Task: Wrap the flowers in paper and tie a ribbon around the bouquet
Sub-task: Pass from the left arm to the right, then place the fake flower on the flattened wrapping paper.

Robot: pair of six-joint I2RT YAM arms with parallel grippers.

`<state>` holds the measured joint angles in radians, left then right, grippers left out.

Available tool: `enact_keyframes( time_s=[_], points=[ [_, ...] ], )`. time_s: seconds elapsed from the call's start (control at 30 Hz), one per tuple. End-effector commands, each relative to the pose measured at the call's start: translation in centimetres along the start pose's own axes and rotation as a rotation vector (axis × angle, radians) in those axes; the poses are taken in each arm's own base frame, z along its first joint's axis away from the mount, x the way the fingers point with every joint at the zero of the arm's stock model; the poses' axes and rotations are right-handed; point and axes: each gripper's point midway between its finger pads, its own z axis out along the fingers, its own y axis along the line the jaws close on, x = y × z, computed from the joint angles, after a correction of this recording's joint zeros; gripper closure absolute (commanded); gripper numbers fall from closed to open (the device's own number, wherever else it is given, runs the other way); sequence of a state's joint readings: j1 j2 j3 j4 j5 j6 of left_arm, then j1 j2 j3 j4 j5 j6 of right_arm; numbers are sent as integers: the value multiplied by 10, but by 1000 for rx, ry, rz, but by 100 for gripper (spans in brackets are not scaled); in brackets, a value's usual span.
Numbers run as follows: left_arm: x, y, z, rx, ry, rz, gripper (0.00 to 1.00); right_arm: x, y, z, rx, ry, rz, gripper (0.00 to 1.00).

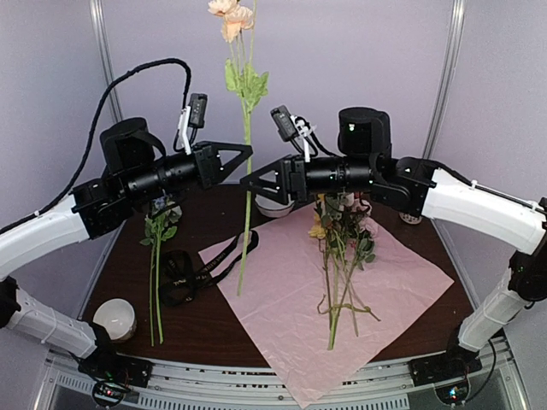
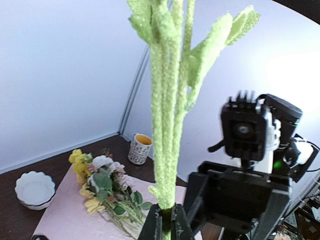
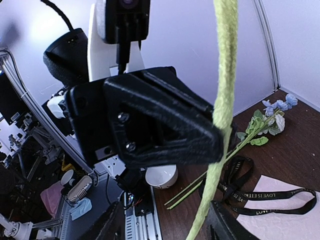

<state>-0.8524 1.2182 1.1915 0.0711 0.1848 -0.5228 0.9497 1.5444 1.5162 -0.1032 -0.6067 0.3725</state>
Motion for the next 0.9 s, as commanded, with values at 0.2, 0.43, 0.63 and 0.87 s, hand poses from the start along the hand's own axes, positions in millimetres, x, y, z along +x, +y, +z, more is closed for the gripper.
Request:
enact_keyframes(
  time_s=[0.2, 0.43, 0.63, 0.87],
  points=[
    [-35, -46, 7, 218, -137, 43, 100, 2, -18, 4, 53, -38, 15, 74],
    [-16, -13, 11, 36, -44, 20, 64, 0, -68, -26, 252, -78, 136, 100],
    [26, 98, -21, -501, 210, -21, 18, 69, -163, -81, 559, 18, 437, 100],
    [148, 235, -130, -984, 570, -338, 16, 188, -223, -131, 840, 240, 676, 100]
  ],
)
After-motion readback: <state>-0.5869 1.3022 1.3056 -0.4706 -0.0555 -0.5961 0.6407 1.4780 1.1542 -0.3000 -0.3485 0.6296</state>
